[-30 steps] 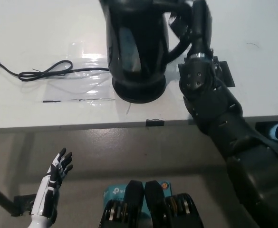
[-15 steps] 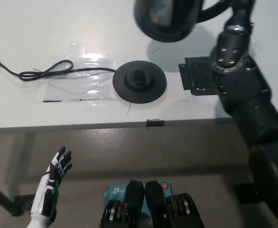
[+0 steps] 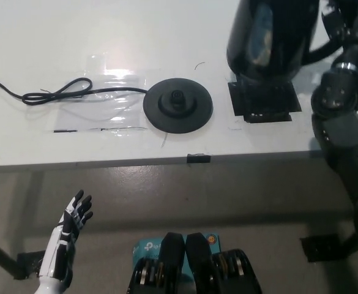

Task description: Use the right hand to grab the handle of the kettle from the base and place it on the right side

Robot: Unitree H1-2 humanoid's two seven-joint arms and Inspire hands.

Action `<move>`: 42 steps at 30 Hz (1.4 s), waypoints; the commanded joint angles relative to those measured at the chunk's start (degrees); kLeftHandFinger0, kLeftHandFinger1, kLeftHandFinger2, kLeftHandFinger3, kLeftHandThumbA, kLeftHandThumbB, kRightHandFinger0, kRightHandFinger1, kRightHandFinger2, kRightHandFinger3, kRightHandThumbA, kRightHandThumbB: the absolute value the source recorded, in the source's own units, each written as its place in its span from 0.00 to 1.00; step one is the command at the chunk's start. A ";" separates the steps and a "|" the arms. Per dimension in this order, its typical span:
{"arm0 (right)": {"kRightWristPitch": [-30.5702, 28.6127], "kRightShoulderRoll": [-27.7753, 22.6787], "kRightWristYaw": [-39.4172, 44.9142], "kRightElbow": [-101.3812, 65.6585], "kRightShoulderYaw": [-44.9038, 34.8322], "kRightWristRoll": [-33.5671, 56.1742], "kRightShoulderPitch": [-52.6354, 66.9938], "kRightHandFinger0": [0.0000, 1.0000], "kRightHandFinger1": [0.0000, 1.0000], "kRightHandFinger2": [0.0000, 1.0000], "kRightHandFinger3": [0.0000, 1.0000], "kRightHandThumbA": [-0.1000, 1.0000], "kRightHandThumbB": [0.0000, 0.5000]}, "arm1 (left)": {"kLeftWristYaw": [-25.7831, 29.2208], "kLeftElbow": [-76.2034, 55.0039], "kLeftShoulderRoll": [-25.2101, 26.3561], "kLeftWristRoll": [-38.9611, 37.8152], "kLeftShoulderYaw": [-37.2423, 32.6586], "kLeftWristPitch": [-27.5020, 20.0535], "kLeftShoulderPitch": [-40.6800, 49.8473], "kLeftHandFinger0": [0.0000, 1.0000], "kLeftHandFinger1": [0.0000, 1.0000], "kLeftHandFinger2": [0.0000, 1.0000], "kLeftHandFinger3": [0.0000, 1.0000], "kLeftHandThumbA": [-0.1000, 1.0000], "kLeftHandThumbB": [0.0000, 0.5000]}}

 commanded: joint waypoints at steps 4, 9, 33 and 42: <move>-5.40 -1.39 -3.79 0.50 2.06 0.17 -1.29 0.00 0.04 0.53 0.62 0.00 0.17 | -0.66 -0.61 0.45 -0.33 0.23 -2.71 0.69 1.00 1.00 1.00 1.00 1.00 1.00; -5.40 -1.21 -7.57 1.90 6.36 -1.85 0.12 0.00 0.02 0.50 0.55 0.00 0.15 | -0.60 -0.34 0.38 -0.40 0.27 -2.84 0.36 1.00 1.00 1.00 1.00 1.00 1.00; -5.40 -5.48 7.31 -12.57 21.21 -7.35 11.04 1.00 1.00 1.00 1.00 0.83 1.00 | -0.64 -0.36 0.98 -0.25 0.77 -3.15 -0.03 1.00 1.00 1.00 1.00 1.00 1.00; -5.40 -7.82 12.98 -29.61 17.88 -4.94 18.36 1.00 1.00 1.00 1.00 0.83 1.00 | -0.89 -0.57 1.04 -0.47 0.83 -2.88 -0.35 1.00 1.00 1.00 1.00 1.00 1.00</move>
